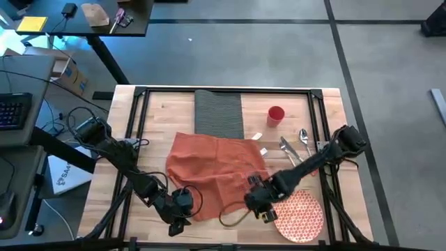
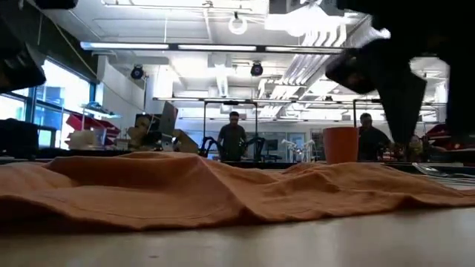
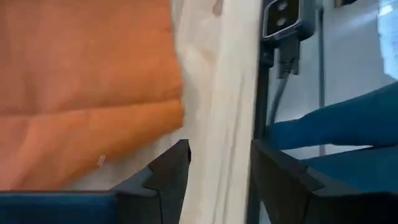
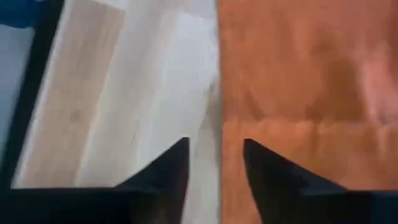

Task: Set table place
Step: Move the orange napkin to the center of the table

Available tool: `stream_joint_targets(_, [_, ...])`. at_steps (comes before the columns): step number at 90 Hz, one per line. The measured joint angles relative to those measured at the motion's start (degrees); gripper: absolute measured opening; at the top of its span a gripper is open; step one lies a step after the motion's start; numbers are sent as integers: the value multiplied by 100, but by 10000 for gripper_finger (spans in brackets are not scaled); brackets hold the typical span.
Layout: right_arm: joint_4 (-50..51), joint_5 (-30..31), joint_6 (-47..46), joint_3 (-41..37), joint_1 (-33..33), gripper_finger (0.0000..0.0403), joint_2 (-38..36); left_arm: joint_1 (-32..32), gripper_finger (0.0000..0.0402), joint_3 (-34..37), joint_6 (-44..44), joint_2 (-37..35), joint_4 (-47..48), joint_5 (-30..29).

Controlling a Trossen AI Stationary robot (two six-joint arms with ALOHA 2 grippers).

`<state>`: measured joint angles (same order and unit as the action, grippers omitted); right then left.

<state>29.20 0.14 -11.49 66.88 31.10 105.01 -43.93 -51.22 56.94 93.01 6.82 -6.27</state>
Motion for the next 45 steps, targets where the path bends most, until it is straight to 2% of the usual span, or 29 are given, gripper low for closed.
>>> stream_joint_targets(8, [-739, 355, -44, -351, 97, 182, 0, -17, 152, 0, 1, -7, 2, 20])
stream_joint_targets(17, [-1074, 787, -297, -653, 121, 167, 88, -19, 152, 0, 3, -9, -2, 137])
stream_joint_targets(35, [-1429, 553, -157, -808, -39, 98, 447, 16, 151, -204, -413, -9, -37, 168])
stream_joint_targets(45, [-1347, 578, -447, -601, -147, 36, 499, 72, 151, -457, -800, -12, 84, 5])
